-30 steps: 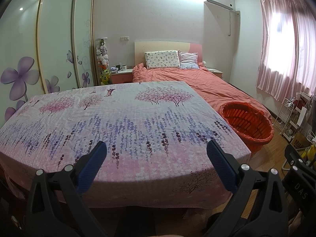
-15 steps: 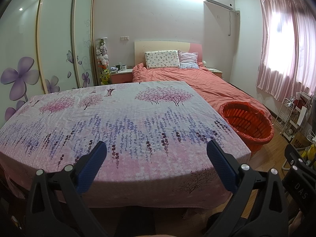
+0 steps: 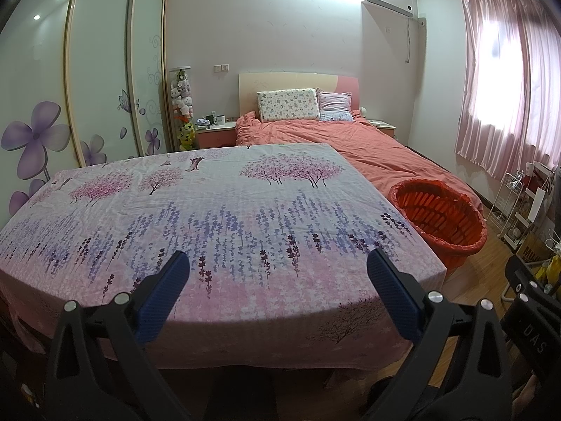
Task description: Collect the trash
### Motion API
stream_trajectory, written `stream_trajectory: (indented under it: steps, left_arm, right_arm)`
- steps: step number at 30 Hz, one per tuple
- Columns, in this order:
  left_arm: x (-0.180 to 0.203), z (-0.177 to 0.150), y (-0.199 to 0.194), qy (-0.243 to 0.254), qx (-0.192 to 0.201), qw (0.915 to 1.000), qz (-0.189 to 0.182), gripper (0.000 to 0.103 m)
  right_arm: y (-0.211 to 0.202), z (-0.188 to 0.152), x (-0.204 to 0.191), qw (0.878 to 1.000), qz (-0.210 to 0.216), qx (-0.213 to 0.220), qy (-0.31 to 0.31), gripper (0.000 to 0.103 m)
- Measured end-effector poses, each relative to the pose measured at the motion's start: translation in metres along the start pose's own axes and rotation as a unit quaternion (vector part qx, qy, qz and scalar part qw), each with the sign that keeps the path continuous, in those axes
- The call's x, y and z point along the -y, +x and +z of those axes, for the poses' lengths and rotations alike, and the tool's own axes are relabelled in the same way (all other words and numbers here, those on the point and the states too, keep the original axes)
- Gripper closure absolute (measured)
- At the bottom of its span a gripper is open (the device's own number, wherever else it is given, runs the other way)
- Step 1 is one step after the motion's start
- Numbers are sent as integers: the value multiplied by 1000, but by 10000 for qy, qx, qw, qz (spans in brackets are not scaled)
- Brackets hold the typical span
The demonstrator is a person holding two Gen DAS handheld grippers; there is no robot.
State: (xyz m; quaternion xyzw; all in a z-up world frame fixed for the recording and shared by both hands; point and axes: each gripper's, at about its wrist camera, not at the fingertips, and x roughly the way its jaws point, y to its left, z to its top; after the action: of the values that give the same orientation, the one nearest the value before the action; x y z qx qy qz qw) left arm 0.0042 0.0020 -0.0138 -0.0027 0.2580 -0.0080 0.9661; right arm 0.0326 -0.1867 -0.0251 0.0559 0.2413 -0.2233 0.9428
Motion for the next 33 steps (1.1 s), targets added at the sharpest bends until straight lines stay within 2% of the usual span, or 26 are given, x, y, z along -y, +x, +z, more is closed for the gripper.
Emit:
stream_trajectory:
  steps: [33]
  left_arm:
    - [-4, -3, 0, -10, -33, 10000, 5, 4]
  right_arm:
    - [0, 0, 0, 10000, 0, 3, -2, 2]
